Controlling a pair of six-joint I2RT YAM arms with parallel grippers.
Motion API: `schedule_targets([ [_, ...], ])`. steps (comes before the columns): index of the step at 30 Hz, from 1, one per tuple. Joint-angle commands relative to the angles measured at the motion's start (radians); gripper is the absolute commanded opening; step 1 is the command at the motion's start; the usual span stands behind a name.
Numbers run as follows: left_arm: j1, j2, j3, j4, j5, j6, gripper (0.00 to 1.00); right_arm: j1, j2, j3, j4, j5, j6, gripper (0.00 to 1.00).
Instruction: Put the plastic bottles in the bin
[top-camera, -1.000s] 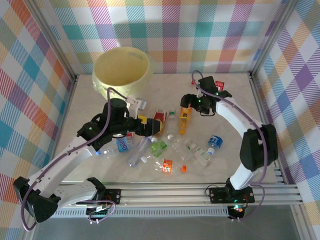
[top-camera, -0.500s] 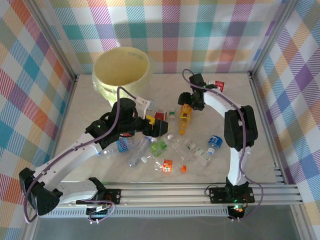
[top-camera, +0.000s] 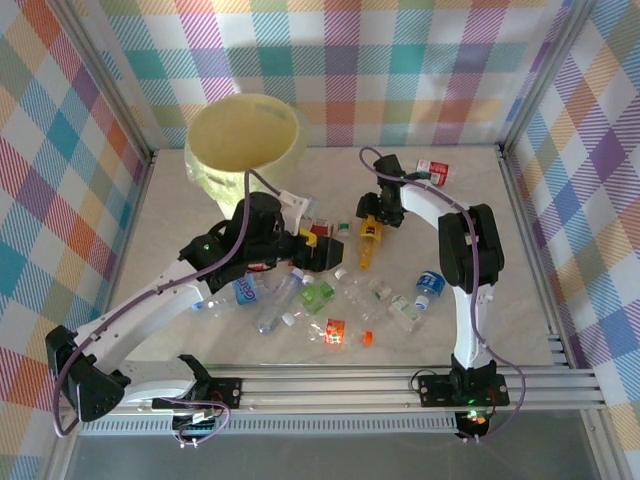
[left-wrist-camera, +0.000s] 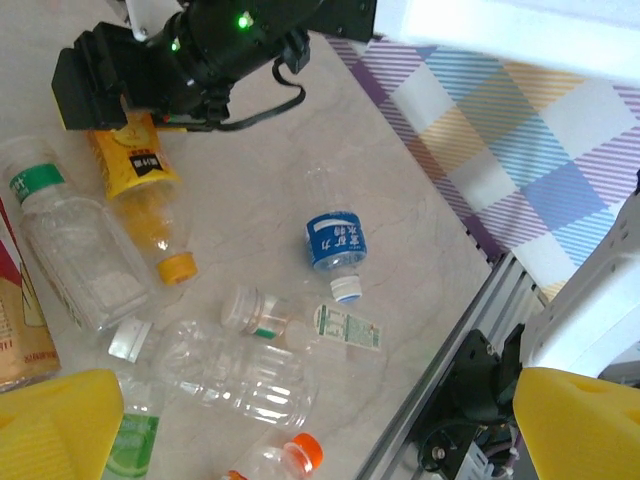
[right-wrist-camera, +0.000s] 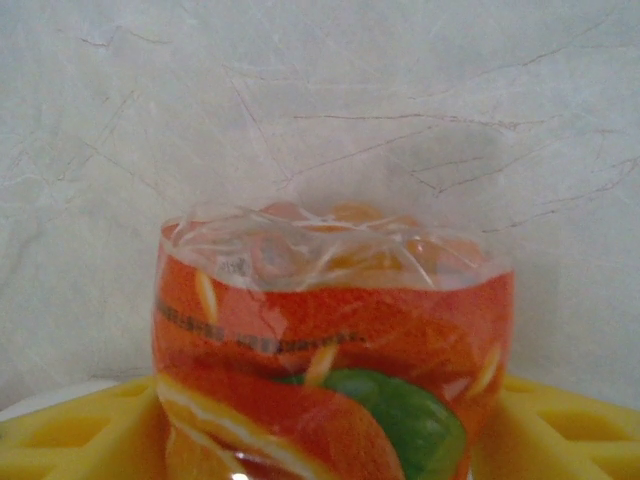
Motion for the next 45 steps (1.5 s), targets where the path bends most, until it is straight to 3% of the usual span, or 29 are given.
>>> schedule_targets([
  [1, -0.018, 0.021, 0.102, -0.037, -0.038, -0.021, 1.0, -0.007, 0.019, 0.026, 0.009, -0.013, -0.007, 0.65],
  [7, -0.027, 0.04, 0.078, 0.026, -0.053, -0.057, 1.0, -0.006, -0.012, -0.003, 0.039, -0.01, -0.025, 0.57],
  [20, -0.03, 0.097, -0.02, 0.179, -0.012, -0.112, 0.95, -0.011, -0.273, -0.081, 0.055, -0.001, -0.112, 0.57],
  [32, -0.031, 0.248, -0.027, 0.364, 0.002, -0.148, 1.0, -0.007, -0.58, -0.218, 0.098, -0.155, -0.065, 0.57],
  [45, -0.041, 0.421, 0.053, 0.514, 0.193, -0.184, 0.99, -0.005, -0.743, -0.335, 0.153, -0.246, 0.004, 0.57],
])
